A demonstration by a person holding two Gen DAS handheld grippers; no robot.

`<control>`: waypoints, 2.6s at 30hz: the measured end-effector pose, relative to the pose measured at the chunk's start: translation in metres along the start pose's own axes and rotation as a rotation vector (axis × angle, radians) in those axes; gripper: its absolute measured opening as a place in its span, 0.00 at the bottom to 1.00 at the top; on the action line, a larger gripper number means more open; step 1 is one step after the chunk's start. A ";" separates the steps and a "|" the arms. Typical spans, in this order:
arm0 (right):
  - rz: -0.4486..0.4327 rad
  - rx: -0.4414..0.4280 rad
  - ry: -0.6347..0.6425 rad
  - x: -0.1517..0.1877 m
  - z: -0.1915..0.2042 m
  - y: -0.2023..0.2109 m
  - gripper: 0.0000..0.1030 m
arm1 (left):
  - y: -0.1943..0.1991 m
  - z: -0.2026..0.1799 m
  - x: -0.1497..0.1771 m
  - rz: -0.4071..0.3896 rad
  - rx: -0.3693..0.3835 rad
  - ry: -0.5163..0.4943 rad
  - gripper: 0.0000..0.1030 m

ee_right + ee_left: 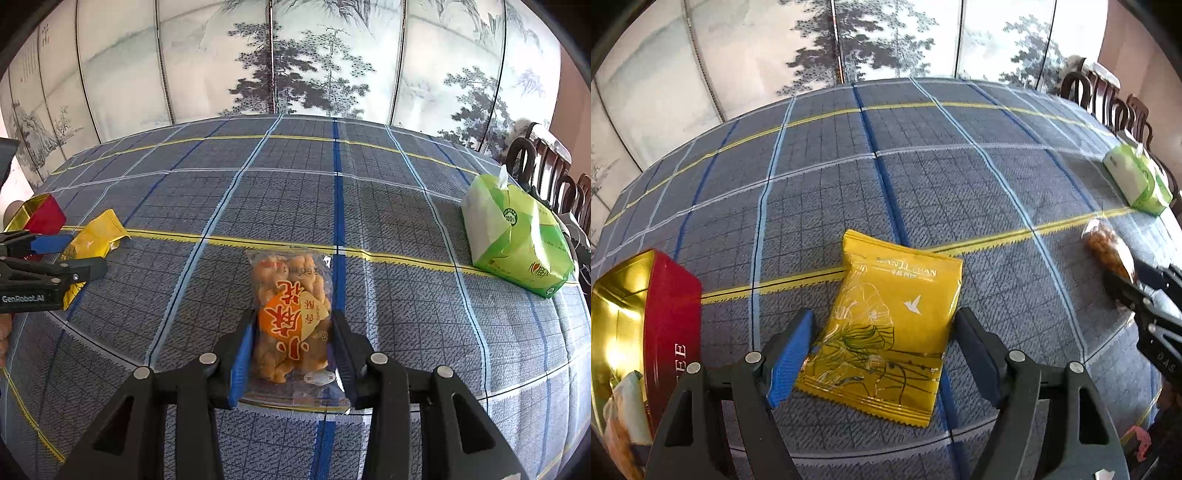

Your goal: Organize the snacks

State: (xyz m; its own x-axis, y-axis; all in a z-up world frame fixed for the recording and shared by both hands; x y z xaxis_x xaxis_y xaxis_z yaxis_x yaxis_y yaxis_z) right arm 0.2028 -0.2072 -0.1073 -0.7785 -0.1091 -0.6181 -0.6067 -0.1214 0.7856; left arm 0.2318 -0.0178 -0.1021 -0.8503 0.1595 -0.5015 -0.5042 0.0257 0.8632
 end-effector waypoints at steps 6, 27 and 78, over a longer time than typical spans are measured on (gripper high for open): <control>0.000 0.000 0.000 0.000 0.000 0.000 0.40 | 0.002 0.001 0.001 -0.008 0.004 0.015 0.57; 0.000 0.001 0.002 0.000 0.001 0.000 0.40 | 0.037 -0.005 0.030 -0.011 -0.049 0.033 0.53; 0.000 0.003 0.005 0.001 0.002 0.000 0.40 | 0.159 0.215 0.097 -0.056 -0.323 0.316 0.53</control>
State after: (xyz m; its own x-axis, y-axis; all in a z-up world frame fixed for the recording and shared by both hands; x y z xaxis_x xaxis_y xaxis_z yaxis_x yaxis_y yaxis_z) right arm 0.2017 -0.2053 -0.1079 -0.7779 -0.1137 -0.6181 -0.6070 -0.1187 0.7858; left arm 0.1014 0.2142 -0.0009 -0.7997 -0.1435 -0.5831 -0.5289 -0.2915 0.7971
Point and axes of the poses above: each gripper's, at about its wrist camera, not at the fingertips, and y roughly against the way its jaws point, z to its left, x to its underside, the point moved 6 cm from there along -y, roughly the way its jaws point, and after that the axes turned 3 degrees about -x, right-handed, at the moved point
